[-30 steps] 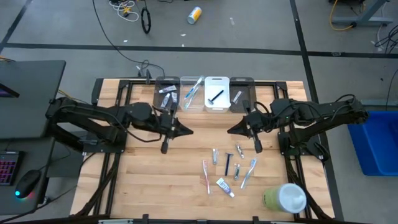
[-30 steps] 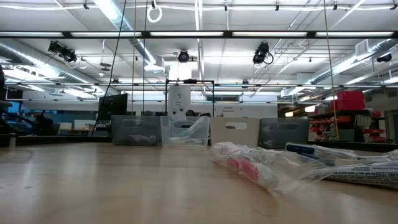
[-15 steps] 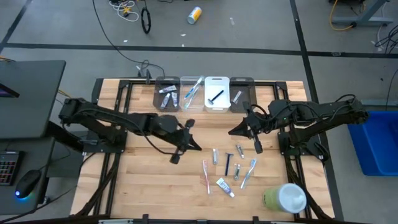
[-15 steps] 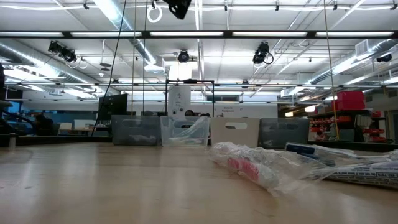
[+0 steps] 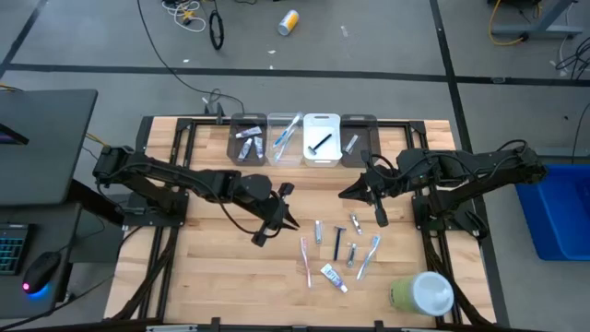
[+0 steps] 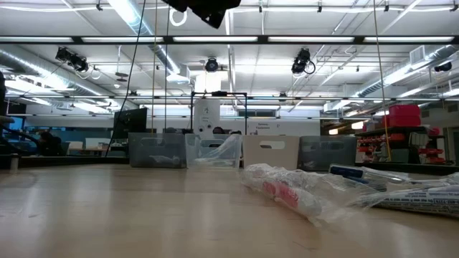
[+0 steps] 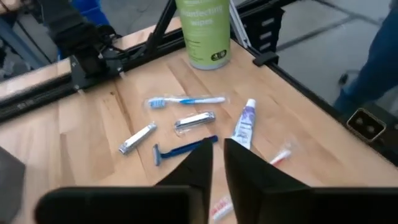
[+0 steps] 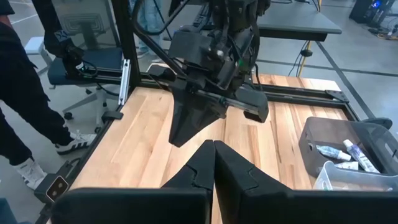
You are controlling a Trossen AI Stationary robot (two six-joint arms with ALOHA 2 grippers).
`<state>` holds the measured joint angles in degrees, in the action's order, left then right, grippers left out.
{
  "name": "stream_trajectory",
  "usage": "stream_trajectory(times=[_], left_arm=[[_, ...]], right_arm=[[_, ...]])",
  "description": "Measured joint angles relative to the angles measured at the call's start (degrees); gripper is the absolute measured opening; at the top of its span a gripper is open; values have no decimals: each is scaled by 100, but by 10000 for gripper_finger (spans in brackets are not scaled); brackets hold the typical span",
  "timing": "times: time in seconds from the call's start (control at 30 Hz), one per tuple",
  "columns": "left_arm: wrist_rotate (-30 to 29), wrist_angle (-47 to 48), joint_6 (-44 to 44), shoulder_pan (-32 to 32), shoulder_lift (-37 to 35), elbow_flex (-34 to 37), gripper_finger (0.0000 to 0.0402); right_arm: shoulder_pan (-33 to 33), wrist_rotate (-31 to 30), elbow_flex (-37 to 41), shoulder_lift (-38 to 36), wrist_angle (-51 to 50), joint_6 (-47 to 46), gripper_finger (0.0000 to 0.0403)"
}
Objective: Pick & Place Travel size toiletries
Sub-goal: Put the orange toothbrush into the transparent bin
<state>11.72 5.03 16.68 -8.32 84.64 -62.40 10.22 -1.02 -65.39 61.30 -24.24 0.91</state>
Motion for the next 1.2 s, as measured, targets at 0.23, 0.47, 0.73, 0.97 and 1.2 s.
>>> stream_trajectory(times=[0.23, 0.47, 0.73, 0.97, 1.2], left_arm=[[-148, 517, 346, 2, 187, -569, 137], [-338, 1063, 314, 2, 417, -923, 199], [-460, 838, 117, 2, 389, -950, 159], [-405, 743, -135, -29, 251, -942, 102], [-404, 712, -389, -63, -108, -950, 30]], right_arm=[[0, 0, 0, 0, -1, 0, 10], [0, 0, 0, 2, -56, 0, 9], [0, 2, 0, 2, -165, 59, 8], [-2, 102, 0, 215, -271, 211, 8], [0, 420, 0, 707, -209, 844, 8]])
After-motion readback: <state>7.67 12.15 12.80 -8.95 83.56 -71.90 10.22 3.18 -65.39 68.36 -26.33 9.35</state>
